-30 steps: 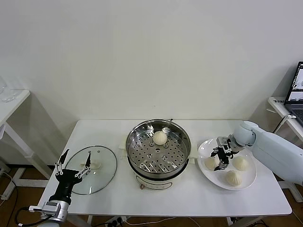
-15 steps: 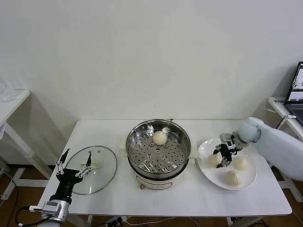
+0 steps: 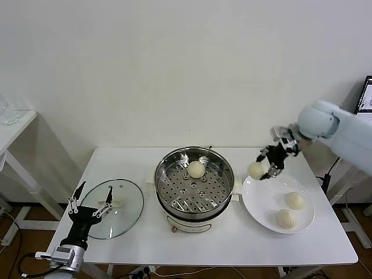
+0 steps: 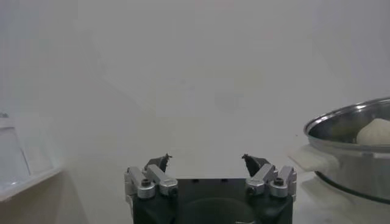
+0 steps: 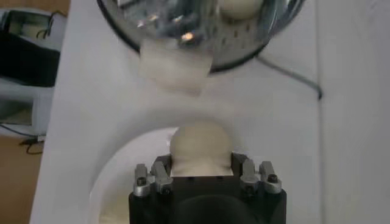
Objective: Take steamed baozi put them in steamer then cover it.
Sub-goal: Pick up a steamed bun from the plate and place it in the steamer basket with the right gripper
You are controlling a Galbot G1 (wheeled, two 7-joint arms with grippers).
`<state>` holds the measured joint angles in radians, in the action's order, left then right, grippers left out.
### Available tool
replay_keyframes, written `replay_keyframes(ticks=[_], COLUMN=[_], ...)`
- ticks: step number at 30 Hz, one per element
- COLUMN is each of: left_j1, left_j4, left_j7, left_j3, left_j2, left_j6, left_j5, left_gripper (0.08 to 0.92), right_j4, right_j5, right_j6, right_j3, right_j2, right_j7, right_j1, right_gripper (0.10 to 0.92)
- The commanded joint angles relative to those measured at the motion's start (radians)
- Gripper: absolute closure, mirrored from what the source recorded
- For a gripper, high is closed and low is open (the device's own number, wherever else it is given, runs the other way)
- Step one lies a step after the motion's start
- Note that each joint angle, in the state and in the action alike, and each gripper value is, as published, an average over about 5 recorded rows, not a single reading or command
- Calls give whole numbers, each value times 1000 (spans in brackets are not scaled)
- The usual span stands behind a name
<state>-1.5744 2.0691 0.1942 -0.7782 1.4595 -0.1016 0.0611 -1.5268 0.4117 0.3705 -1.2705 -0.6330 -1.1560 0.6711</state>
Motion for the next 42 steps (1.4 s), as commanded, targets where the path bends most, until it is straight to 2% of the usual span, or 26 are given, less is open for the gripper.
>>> replay_keyframes(ticks=[1,10,19,29,37,42], left_j1=[3,9,6,4,2,2], left_j4=[7,-1,-1,-4,-11,-10], left_j7=[1,3,4,6,6,6], left_j3=[-4,-26,-38,-41,-44,-44], left_j2=[-7,-10,-11,-7,-7,-7], left_j6=[0,0,-1,-5,-13,-14], left_j5=[-5,-17,-22,-22,-22,-21], left_gripper=[177,177,177,177,177,177], right_j4=[-135,13,227,401,432,359], right_j5=[228,190,46,-50,-61,-35], right_j6=[205,251,233,205,194,195], right_j3=[-173,-95,-63,9,48,76], right_j2=[-221,-510,-671,-755,-768,-698], right_j7=[61,89,88,94,106,90], right_j1=[248,88,-112,-247,-275,-249], right_gripper=[372,371,366,364,356,262])
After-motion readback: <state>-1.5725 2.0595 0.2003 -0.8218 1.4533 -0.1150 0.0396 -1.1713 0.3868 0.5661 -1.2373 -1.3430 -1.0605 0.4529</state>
